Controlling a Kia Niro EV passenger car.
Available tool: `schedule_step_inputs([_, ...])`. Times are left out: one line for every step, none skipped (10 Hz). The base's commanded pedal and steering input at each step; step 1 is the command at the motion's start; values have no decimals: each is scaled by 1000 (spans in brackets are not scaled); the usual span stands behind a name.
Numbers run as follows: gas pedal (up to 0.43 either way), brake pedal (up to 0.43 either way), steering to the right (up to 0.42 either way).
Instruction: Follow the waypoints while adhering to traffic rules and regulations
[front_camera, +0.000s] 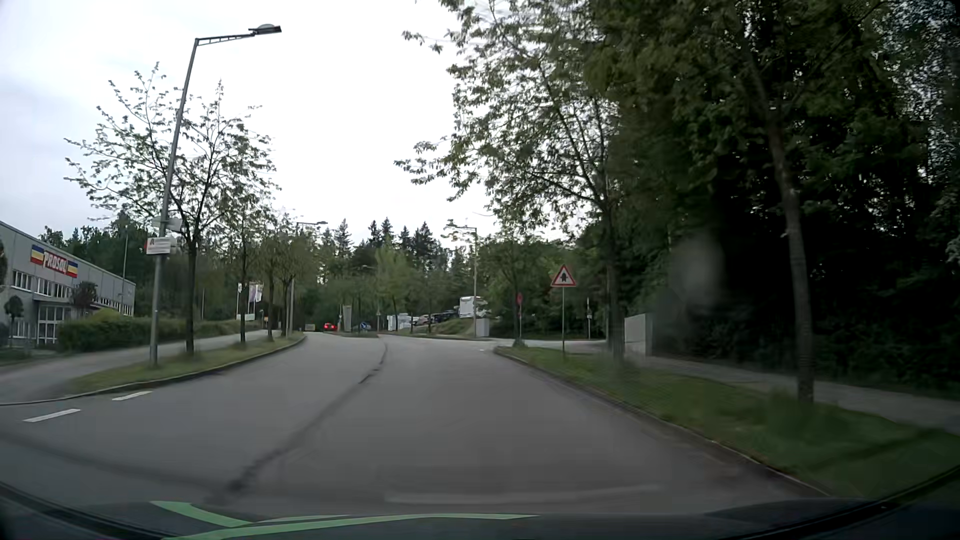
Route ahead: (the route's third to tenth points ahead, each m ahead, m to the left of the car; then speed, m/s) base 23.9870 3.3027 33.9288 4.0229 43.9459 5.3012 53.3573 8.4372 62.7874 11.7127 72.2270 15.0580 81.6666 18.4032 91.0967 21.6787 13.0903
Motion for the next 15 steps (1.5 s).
schedule_step_inputs([118, 0, -19])
schedule_step_inputs([110, 0, -19])
schedule_step_inputs([110, 0, -20])
schedule_step_inputs([110, 0, -20])
schedule_step_inputs([110, 0, -21])
schedule_step_inputs([110, 0, -21])
schedule_step_inputs([110, 0, -21])
schedule_step_inputs([110, 0, -21])
schedule_step_inputs([110, 0, -21])
schedule_step_inputs([110, 0, -21])
schedule_step_inputs([98, 0, -21])
schedule_step_inputs([98, 0, -21])
schedule_step_inputs([98, 0, -21])
schedule_step_inputs([98, 0, -21])
schedule_step_inputs([98, 0, -21])
